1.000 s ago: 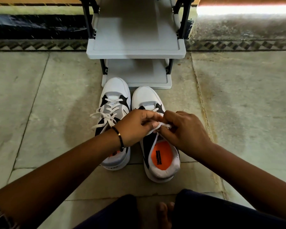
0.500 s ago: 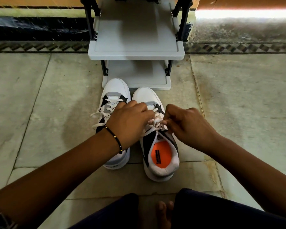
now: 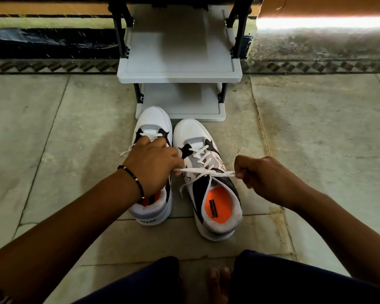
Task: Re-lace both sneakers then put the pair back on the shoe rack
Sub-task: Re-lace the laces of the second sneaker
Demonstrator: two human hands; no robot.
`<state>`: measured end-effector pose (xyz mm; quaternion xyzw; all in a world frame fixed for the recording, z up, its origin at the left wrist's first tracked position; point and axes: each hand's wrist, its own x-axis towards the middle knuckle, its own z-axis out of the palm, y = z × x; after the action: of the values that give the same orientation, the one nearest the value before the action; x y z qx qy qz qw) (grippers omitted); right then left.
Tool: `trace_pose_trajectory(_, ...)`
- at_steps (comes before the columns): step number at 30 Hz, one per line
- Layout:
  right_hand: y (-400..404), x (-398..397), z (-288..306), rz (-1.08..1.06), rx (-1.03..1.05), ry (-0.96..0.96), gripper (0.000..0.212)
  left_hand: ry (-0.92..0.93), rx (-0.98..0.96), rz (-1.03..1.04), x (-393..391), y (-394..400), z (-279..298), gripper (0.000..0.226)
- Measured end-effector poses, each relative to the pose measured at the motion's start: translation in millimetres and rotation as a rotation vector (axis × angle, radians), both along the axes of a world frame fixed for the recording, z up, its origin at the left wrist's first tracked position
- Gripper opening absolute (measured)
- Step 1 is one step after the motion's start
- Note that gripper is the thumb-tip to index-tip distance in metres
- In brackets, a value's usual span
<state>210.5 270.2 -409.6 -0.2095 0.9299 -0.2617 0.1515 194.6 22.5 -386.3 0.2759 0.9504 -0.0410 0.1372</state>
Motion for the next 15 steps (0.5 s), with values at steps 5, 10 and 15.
trace_pose_trajectory(5,2,-2,-4,0.011,0.038,-0.041,0.017,0.072,0.126,-0.009,6,-4,-7,0.022)
trace_pose_trajectory(10,5,-5,-6,-0.04,-0.008,-0.2,0.011,0.091,0.157,0.025,11,-19,-22,0.029)
trace_pose_trajectory(15,9,4,-14,-0.141,-0.082,-0.405,0.048,0.216,0.547,0.433,30,-39,-31,0.039)
